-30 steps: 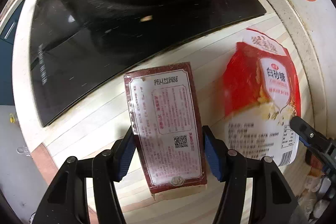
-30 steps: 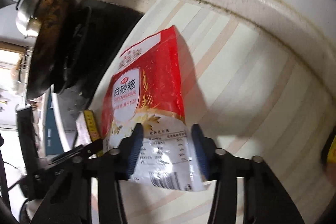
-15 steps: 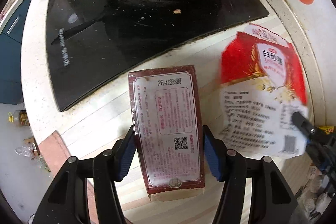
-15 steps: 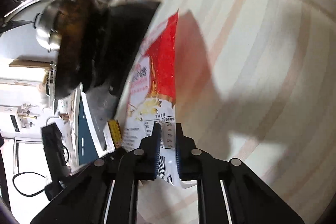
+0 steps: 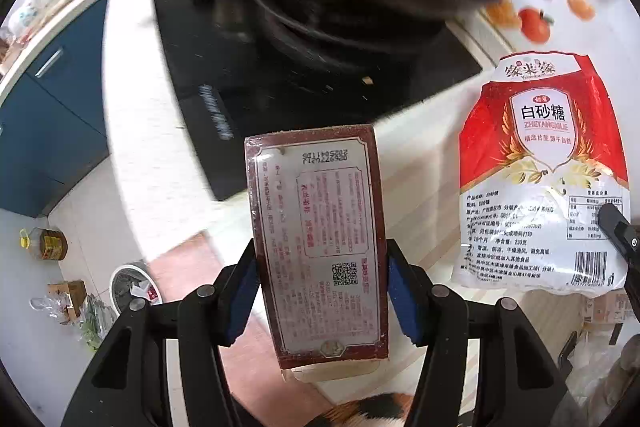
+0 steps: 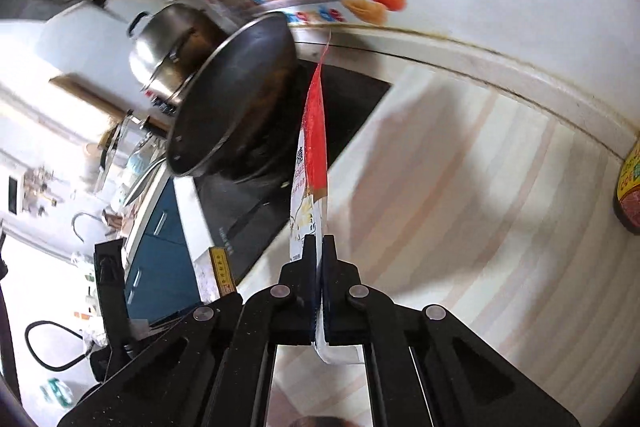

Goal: Collect trash
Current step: 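Carry both items to the bin and open both tools to drop them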

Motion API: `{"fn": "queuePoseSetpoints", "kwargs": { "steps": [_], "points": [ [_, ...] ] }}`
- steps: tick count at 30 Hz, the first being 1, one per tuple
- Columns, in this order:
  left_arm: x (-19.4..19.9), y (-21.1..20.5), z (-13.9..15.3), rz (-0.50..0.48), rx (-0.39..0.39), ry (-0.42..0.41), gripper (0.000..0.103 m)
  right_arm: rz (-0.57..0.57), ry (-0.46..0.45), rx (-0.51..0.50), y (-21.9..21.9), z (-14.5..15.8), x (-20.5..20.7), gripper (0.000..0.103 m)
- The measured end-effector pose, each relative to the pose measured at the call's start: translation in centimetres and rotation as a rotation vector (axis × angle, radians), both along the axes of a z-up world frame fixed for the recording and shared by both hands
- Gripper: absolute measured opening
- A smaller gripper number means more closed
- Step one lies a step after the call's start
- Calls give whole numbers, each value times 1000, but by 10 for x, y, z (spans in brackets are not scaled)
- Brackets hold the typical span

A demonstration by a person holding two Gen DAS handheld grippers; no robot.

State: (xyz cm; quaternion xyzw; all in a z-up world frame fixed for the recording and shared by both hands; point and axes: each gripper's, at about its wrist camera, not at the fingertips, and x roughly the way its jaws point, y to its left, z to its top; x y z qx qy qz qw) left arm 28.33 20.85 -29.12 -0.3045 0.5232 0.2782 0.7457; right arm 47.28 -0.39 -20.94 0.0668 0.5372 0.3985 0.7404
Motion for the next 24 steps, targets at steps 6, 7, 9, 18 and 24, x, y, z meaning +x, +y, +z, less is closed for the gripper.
{"fn": "queuePoseSetpoints", "kwargs": {
  "steps": [6,7,9,18,24],
  "points": [
    [-69,18,22,53,36,-68,55,74,-48,22,26,33,-63,1],
    [-80,23,26,64,39,-75,55,93,-52,25,32,37,-75,1],
    [-112,30,28,104,42,-91,55,134,-60,28,44,43,-103,1],
    [-291,74,12,347,37,-72,55,360,-15,11,125,29,-232,1],
    [-414,101,-40,549,-16,-4,55,526,38,-49,192,-26,-326,1]
  ]
}}
